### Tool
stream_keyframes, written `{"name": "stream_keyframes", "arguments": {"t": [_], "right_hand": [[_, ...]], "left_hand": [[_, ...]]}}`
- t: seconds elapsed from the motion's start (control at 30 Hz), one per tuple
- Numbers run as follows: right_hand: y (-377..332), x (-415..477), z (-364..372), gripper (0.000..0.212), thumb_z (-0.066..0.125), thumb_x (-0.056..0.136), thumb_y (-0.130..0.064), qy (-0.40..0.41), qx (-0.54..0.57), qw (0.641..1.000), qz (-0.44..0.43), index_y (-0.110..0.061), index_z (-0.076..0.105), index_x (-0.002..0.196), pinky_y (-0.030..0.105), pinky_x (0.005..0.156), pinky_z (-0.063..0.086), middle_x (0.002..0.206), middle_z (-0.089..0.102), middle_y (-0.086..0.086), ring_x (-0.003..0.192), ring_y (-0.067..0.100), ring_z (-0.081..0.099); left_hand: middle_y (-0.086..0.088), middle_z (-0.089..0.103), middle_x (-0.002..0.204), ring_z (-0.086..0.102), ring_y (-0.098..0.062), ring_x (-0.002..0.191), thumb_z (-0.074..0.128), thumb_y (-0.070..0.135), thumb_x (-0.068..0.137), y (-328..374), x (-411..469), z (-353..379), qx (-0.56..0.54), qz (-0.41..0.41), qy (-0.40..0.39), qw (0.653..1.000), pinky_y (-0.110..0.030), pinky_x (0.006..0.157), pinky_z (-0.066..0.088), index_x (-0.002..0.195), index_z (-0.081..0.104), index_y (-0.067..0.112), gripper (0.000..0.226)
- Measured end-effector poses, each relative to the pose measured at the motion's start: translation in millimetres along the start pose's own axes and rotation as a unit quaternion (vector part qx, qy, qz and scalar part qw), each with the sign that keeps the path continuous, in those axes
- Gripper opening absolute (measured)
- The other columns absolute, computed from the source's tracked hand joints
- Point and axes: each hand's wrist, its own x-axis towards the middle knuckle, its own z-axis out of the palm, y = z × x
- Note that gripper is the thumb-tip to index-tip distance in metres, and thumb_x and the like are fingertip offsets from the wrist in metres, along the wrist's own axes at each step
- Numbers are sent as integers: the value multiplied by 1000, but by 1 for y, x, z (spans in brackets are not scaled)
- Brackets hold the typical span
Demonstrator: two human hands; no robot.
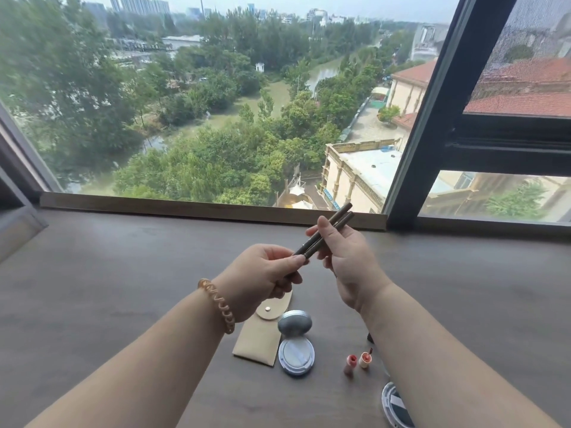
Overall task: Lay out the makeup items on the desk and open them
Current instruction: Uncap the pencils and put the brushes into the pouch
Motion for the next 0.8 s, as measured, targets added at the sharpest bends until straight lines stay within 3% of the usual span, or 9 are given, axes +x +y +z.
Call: {"name": "stream_keyframes", "arguments": {"t": [0.13, 0.3, 0.53, 0.8], "right_hand": [[1, 0, -1, 23, 58, 90, -30, -13, -12, 1000, 7, -10, 66, 80, 23, 57, 34, 55, 57, -4, 56, 10, 42], [-2, 1, -8, 24, 58, 89, -28, -36, -13, 998, 44, -9, 66, 78, 24, 57, 34, 57, 58, -1, 56, 12, 42], [7, 2, -3, 33, 54, 94, -32, 86, 40, 988, 123, -9, 61, 70, 25, 52, 32, 56, 56, 2, 50, 10, 44], [15, 5, -5, 42, 50, 94, -41, 147, 39, 981, 120, -9, 63, 70, 27, 52, 34, 60, 54, 3, 52, 12, 45]], "left_hand": [[-4, 60, 57, 46, -8, 43, 60, 13, 90, -1, 1, -2, -19, 0, 16, 1000, -19, 45, 37, 90, 65, 5, 10], [-1, 58, 54, 44, -10, 43, 59, 17, 91, -4, 1, -2, 56, 14, -8, 998, -19, 43, 37, 83, 68, 3, 18], [1, 55, 50, 42, -10, 41, 58, 21, 92, -4, 9, 7, 71, -16, -12, 997, -22, 44, 35, 75, 67, 5, 25], [2, 49, 49, 36, -7, 38, 55, 21, 94, -10, 11, 19, 21, -47, -12, 999, -16, 38, 32, 74, 64, 4, 28]]}}
